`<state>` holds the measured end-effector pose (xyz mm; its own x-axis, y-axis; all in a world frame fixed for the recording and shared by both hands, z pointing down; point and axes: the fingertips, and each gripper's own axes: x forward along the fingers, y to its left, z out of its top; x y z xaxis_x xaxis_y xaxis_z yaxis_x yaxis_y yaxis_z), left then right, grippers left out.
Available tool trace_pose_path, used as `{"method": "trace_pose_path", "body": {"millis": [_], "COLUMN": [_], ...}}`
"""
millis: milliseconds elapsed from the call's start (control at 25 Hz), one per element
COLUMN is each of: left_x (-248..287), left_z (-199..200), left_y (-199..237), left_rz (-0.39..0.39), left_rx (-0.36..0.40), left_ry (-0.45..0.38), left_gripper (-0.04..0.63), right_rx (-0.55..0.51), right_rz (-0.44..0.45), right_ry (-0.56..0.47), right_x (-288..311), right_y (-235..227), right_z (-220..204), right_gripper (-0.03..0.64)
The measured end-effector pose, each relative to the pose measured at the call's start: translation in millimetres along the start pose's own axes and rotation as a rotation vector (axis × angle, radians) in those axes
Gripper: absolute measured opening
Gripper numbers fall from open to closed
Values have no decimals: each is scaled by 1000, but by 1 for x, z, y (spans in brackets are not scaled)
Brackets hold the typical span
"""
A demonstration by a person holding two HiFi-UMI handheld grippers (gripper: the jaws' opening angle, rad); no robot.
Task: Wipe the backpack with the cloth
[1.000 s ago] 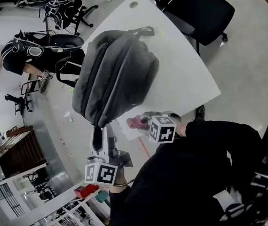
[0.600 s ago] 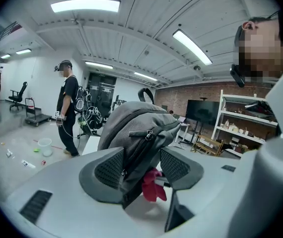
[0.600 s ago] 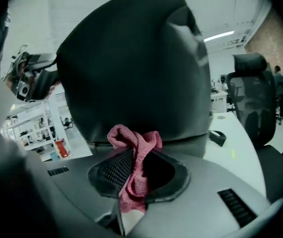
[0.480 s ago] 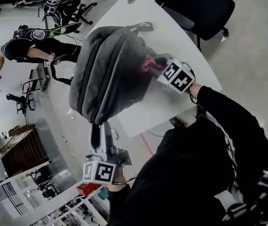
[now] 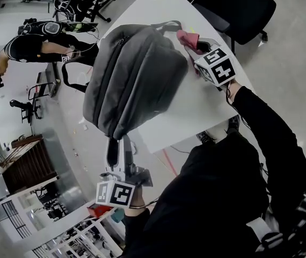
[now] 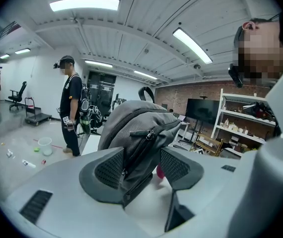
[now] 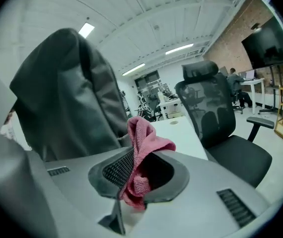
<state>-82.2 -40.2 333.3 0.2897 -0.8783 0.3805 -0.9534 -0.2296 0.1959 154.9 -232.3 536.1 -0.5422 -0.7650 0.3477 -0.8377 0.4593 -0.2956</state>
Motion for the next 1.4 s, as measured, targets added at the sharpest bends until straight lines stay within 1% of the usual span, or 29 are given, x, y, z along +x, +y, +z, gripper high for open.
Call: {"method": "trace_pose_path", "body": {"millis": [120,200,320,520,680,760,800,880,1040,1200,1280,1400], "left_x": [0,0,1,3,4,4,4,5,5,5,5,5], "left_z": [1,0,-1,0,0,0,0,1,0,-1,-2,-4], "left_y": [0,1,2,5,7,7,7,8,8,10,11,13], "left_rz": [-4,-5,-5,-11,-20,-26,-30,-40,-57,-76,-88,-109], "left_rx": [-1,-1,1,0,-13,-17,-19,-23,-27,-29,-28,-30], "left_ry": [-2,-3,-3,-12,-26,-32,-34,-39,-47,-47,-48,-54], "left_gripper": [239,236,236,233,230,229,229,227,227,227,227,225], "right_rx": [-37,-44,-54,-158,-216,-231,-231,-212,-159,-104,-60,23], "right_rz": [107,182,314,579,735,773,770,723,584,454,365,180], "right_ry": [79,117,150,196,247,251,249,247,242,213,184,99], "right_x": [3,4,4,-16,-36,-42,-40,-29,-3,2,-1,-11], "right_y": [54,93,158,275,334,348,348,334,277,214,176,108], "right_z": [-39,-61,-79,-99,-123,-129,-130,-129,-118,-97,-82,-51], "right_gripper": [78,78,78,78,78,78,78,78,78,78,78,78]}}
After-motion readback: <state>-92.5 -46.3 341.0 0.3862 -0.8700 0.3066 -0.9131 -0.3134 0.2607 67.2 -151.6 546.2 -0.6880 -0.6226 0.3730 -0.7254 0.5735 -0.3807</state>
